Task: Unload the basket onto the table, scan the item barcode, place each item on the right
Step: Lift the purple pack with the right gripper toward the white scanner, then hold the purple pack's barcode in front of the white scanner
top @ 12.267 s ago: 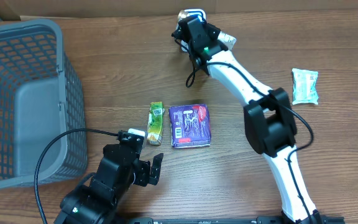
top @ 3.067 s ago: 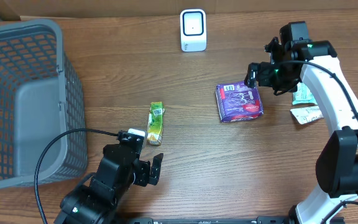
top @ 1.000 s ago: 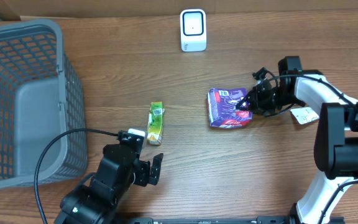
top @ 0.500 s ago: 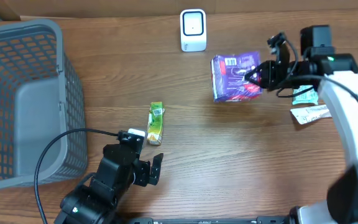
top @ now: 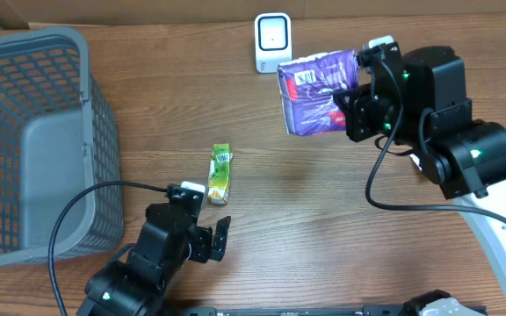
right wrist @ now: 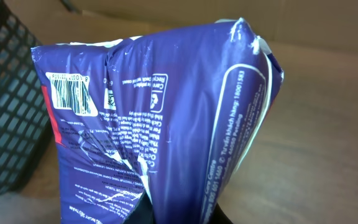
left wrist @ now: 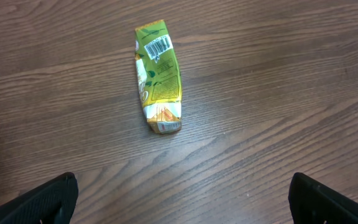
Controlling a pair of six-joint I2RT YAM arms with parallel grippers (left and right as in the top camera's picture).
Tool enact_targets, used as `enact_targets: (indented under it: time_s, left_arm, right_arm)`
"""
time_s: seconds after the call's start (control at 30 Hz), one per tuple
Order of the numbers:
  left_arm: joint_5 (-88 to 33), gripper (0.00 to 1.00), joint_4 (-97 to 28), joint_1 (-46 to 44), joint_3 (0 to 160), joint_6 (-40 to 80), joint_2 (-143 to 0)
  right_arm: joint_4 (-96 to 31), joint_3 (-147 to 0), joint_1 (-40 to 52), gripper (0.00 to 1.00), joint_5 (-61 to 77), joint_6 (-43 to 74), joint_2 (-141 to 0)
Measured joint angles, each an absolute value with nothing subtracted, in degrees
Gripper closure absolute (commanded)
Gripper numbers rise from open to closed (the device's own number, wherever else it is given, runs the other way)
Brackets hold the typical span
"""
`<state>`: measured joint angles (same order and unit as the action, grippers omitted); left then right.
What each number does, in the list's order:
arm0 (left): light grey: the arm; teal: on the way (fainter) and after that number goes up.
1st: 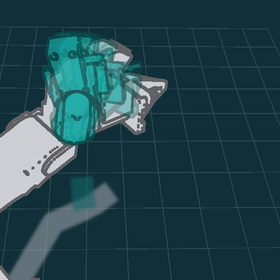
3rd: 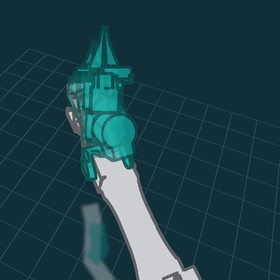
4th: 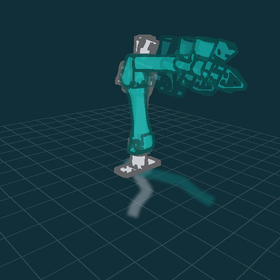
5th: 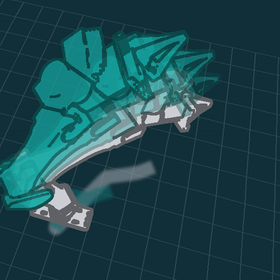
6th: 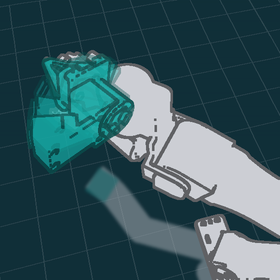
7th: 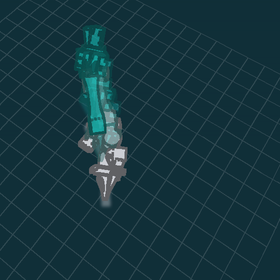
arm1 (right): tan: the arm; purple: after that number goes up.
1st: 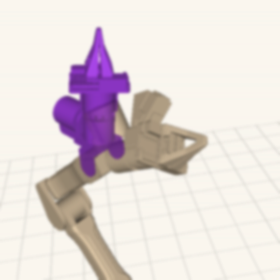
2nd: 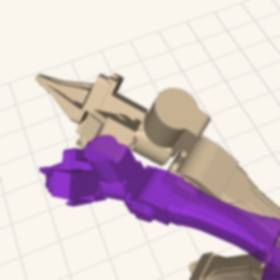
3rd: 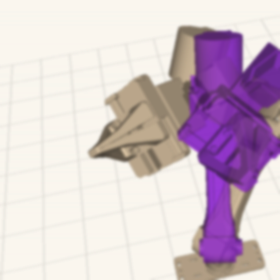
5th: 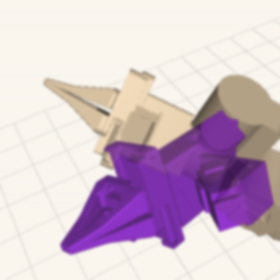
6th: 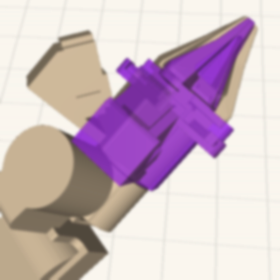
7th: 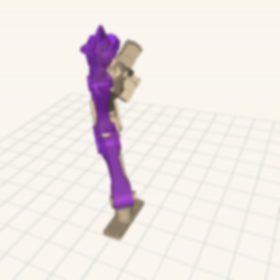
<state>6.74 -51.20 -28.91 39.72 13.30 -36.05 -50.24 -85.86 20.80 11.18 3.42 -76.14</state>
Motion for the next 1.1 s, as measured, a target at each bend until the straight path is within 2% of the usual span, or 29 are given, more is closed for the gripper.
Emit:
enact_targets:
  time_s: [0.53, 0.73, 0.93, 1.1]
  left_arm:
    - [6.74, 0.00, -51.20, -28.91, 39.72, 13.30, -36.05]
    - [6.74, 0.00, -51.20, -28.91, 39.72, 13.30, -36.05]
    - [6.74, 0.00, -51.22, -28.91, 39.72, 13.30, -36.05]
    - [6.72, 0.00, -51.22, -28.91, 39.72, 13.30, -36.05]
  right_arm:
    - [-42.68, -94.54, 22.96, 0.96, 1.06, 6.02, -78.13]
    - [-42.96, -100.20, 22.98, 0.96, -8.08, 6.66, -86.83]
    - [-44.56, -113.19, 23.64, 0.96, -16.38, 5.56, -98.91]
    - [-39.40, -118.39, 26.81, 0.96, -27.33, 0.05, -105.14]
